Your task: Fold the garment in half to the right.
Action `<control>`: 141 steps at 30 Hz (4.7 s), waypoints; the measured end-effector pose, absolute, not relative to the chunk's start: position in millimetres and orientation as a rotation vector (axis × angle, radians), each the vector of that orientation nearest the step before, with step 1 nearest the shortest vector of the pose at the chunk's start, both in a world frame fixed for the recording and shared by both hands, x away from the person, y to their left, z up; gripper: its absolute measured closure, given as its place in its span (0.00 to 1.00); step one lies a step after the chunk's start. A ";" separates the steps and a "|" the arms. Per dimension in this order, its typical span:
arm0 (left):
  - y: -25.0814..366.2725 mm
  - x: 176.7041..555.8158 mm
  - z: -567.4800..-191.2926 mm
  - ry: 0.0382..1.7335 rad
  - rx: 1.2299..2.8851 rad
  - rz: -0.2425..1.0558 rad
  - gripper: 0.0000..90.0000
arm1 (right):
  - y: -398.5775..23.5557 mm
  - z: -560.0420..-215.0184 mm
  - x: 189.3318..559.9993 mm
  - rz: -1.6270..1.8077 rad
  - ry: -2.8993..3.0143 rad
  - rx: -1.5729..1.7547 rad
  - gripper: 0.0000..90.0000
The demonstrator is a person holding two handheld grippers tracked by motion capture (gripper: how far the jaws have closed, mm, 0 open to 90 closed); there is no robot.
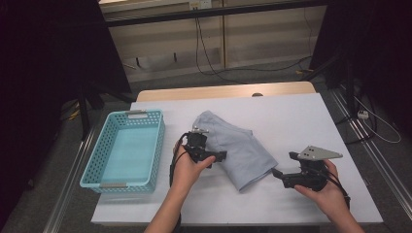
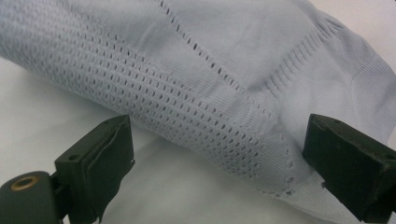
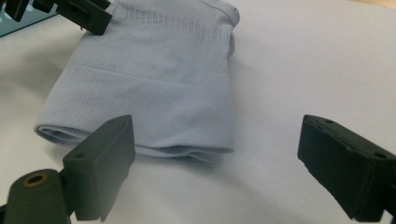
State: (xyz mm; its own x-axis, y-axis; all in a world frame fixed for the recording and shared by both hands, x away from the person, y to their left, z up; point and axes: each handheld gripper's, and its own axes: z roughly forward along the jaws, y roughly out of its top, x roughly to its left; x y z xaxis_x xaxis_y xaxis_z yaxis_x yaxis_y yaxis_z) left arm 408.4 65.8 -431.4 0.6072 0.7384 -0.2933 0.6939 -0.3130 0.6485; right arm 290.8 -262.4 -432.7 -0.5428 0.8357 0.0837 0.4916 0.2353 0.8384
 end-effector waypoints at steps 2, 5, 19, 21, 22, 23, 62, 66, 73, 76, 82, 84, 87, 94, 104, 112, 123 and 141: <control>65.1 408.2 -432.4 1.134 2.063 0.073 0.10 | -262.2 -432.8 290.8 1.229 2.133 1.221 0.13; 64.0 408.0 -433.4 1.133 2.063 0.075 0.10 | -261.6 -433.0 290.7 1.229 2.135 1.218 0.13; 65.4 409.5 -443.9 1.190 2.055 0.037 0.09 | -260.1 -432.9 290.5 1.229 2.141 1.215 0.13; 65.0 408.7 -443.9 1.187 2.056 0.033 0.12 | -260.2 -432.4 290.3 1.232 2.136 1.213 0.13; 64.8 408.1 -443.9 1.190 2.053 0.028 0.14 | -260.5 -432.3 290.3 1.232 2.134 1.214 0.13; 64.6 407.6 -443.9 1.196 2.051 0.021 0.16 | -260.7 -432.4 290.3 1.231 2.135 1.216 0.13; 60.7 398.6 -449.2 1.318 1.969 -0.125 0.67 | -259.1 -432.9 290.5 1.223 2.130 1.215 0.13; 61.2 398.3 -449.2 1.322 1.969 -0.140 0.72 | -259.4 -432.0 290.3 1.225 2.126 1.218 0.13; 62.5 399.0 -447.6 1.344 1.950 -0.176 0.79 | -259.4 -432.3 290.3 1.223 2.121 1.220 0.13; 63.8 399.8 -447.7 1.346 1.947 -0.185 0.80 | -259.9 -432.0 290.1 1.223 2.117 1.218 0.13; 66.8 401.5 -445.7 1.353 1.936 -0.216 0.81 | -260.1 -432.6 290.8 1.225 2.114 1.219 0.13; 68.8 402.1 -445.2 1.353 1.935 -0.227 0.81 | -260.4 -432.5 290.7 1.225 2.114 1.218 0.13; 71.0 402.7 -444.6 1.356 1.932 -0.246 0.81 | -261.1 -432.4 290.4 1.224 2.114 1.221 0.13; 82.9 405.9 -438.7 1.368 1.933 -0.287 0.81 | -262.6 -432.1 290.9 1.226 2.108 1.225 0.13; 110.5 413.3 -430.0 1.425 1.900 -0.269 0.80 | -262.1 -432.4 291.1 1.225 2.109 1.222 0.13; 130.8 416.1 -423.2 1.482 1.846 -0.198 0.78 | -261.2 -432.2 291.4 1.222 2.113 1.217 0.13; 125.2 415.6 -430.0 1.485 1.834 -0.167 0.66 | -259.2 -433.2 292.1 1.221 2.123 1.209 0.13; 112.5 417.2 -449.3 1.485 1.811 -0.157 0.50 | -256.2 -434.6 292.6 1.222 2.135 1.204 0.13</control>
State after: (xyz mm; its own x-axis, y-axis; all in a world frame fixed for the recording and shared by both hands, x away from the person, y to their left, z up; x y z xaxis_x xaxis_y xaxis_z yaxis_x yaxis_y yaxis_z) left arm 417.2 112.5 -449.3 0.3114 0.7823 -0.5395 0.8780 -0.0197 0.4783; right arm 292.6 -256.2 -434.6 -0.5492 0.8326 0.0714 0.4832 0.2467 0.8400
